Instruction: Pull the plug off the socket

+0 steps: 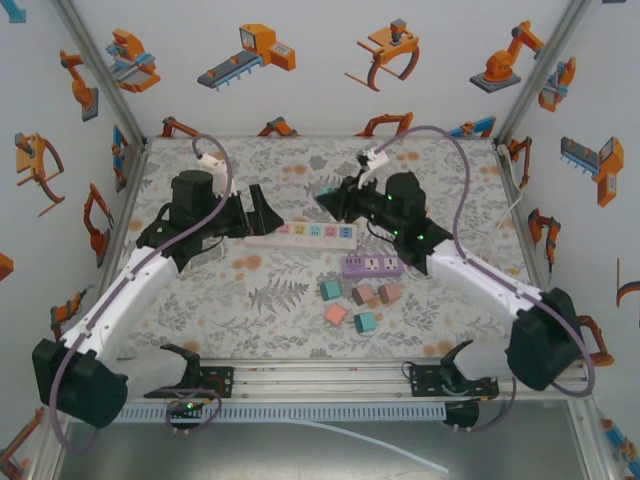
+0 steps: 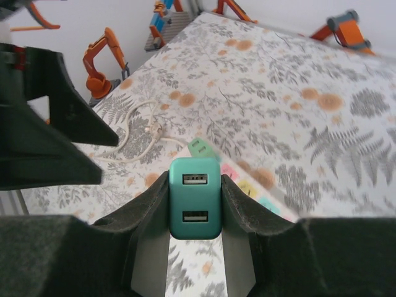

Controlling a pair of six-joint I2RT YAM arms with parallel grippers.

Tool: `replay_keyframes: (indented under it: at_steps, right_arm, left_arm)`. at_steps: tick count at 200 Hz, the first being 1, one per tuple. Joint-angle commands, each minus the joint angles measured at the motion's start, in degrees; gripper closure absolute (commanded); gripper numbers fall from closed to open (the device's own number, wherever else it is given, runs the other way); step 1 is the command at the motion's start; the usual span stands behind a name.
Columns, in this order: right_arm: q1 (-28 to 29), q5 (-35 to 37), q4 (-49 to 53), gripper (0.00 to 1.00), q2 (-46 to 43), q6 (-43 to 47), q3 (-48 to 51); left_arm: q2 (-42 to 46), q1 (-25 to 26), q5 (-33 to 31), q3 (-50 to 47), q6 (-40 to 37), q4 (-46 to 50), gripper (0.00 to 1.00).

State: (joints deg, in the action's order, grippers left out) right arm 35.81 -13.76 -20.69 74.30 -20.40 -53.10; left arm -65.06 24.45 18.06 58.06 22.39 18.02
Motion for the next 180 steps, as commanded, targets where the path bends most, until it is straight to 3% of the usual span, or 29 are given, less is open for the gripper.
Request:
replay_keyframes:
  at_steps: [1,53,106,138,180]
  right_arm:
    - [-0.6,8.8,1.6,1.00,-8.4,-7.8,6.0]
    - [-1.1,20.5,15.9,1.00,-30.3,-24.1,21.5]
    - [-1.2,20.8,34.0,1.00,-47.5,-38.0,31.5]
    - [-1.2,18.5,39.6,1.00,-51.3,-42.7,35.4]
    - [-1.2,16.7,39.9,1.00,-47.8,-47.2,38.8]
  left_arm:
    - [4.1,2.5,9.0,-0.4,-11.6,-0.8,0.03]
    - [9.3,10.8,14.7,-3.8,-25.4,-0.8,0.03]
    - [8.3,15.8,15.9,-4.3,-32.4,-0.3,0.03]
    - [6.6,16.6,15.6,-3.9,-32.6,-1.0,0.03]
    - [5.7,16.8,14.0,-3.3,-32.8,-0.9,0.03]
